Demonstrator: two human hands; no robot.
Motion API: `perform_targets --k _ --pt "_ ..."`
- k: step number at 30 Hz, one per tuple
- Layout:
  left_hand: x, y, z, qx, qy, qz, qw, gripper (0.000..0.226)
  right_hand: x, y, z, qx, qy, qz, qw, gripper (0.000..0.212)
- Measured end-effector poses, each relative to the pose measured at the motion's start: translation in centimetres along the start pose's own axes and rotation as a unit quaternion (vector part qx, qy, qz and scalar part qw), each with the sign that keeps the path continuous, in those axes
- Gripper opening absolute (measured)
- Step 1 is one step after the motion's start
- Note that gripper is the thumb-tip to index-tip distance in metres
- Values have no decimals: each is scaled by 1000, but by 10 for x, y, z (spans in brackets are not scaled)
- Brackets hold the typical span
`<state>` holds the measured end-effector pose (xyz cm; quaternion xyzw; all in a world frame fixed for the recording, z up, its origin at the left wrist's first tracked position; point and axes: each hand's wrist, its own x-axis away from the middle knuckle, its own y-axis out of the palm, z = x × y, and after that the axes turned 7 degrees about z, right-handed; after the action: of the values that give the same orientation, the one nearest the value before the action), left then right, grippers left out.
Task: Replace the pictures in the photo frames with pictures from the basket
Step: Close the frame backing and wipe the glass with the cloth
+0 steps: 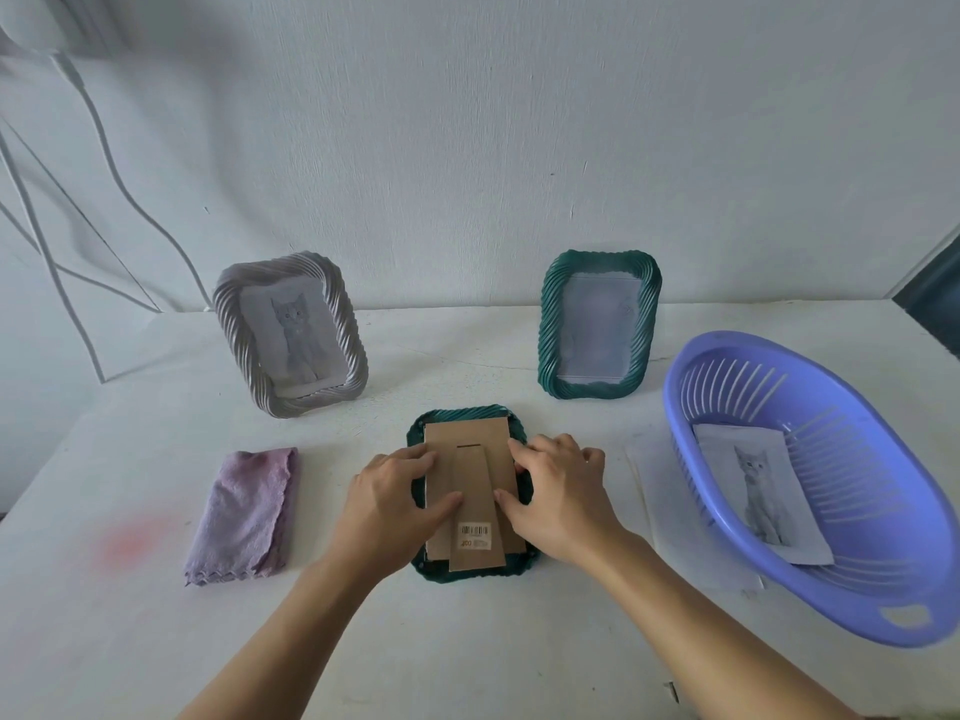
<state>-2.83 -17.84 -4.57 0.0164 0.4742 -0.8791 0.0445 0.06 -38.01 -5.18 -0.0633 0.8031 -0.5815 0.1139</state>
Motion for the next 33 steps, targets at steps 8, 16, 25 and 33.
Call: perform_targets --k 8,16,25,33 --pt "5 1 3 -8 12 -8 1000 51 4 2 -1 -3 2 -12 1000 49" --pt "5 6 -7 -6 10 2 1000 85 5 2 2 -2 -3 -14 1000 55" --pt "2 7 -6 31 -24 30 999 46 7 9 9 -120 13 23 992 52" --pt "0 3 -3 48 -36 24 998 52 6 15 11 -132 24 31 990 50"
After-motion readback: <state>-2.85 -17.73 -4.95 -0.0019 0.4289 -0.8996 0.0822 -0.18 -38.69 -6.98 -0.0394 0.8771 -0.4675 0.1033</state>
